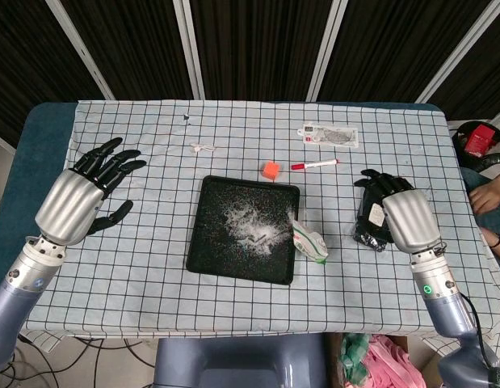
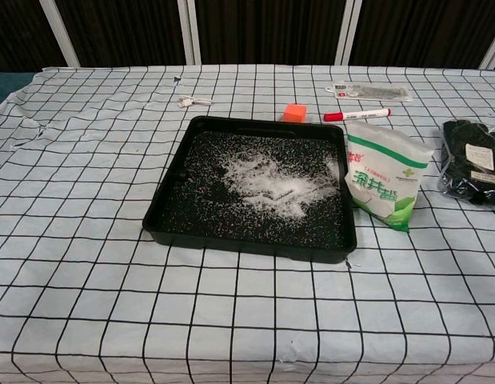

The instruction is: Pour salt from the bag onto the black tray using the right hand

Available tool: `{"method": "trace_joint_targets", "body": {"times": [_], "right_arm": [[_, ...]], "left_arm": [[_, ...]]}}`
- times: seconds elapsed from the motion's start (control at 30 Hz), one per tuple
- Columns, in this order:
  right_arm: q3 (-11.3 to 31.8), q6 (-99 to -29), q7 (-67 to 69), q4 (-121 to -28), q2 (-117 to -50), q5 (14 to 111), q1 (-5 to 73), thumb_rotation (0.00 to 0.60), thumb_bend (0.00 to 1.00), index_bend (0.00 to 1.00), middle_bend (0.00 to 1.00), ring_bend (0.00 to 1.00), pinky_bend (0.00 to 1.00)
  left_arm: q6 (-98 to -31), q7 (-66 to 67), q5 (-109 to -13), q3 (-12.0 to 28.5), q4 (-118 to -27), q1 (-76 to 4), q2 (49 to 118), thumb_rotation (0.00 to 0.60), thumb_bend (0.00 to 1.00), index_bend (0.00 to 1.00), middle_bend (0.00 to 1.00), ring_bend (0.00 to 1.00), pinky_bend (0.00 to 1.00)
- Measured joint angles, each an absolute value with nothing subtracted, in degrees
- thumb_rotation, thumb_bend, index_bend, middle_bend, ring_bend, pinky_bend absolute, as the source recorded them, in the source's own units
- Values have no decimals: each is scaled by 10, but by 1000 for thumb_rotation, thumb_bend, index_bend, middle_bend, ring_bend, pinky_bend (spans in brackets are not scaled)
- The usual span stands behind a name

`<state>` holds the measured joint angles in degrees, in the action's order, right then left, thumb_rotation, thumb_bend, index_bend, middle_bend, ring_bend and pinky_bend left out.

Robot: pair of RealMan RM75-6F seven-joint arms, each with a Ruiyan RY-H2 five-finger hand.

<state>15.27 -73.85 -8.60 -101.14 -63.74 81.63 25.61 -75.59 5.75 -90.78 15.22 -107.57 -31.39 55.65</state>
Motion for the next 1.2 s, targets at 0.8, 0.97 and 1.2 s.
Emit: {"method": "trace_joint_targets", "body": {"times": [0.8,0.97,1.2], "right_arm": [[134,-739,-110,-1042,-622,822,254,600,232,282,199,252,325],[123,-736,-127,-1057,-614,813,246,600,188,284,175,246,325],[98,-734,-79,-1081,-579,787,210,600,167,258,153,230,323]], "left_arm": [[-796,56,-935,136,-1081,-291,543,600,321,209,184,55,207],[-836,46,-949,111,-1077,-252,539,600,321,203,179,55,191],[-874,45,-948,50,-1048,-171,532,600,321,227,182,55,145]]}}
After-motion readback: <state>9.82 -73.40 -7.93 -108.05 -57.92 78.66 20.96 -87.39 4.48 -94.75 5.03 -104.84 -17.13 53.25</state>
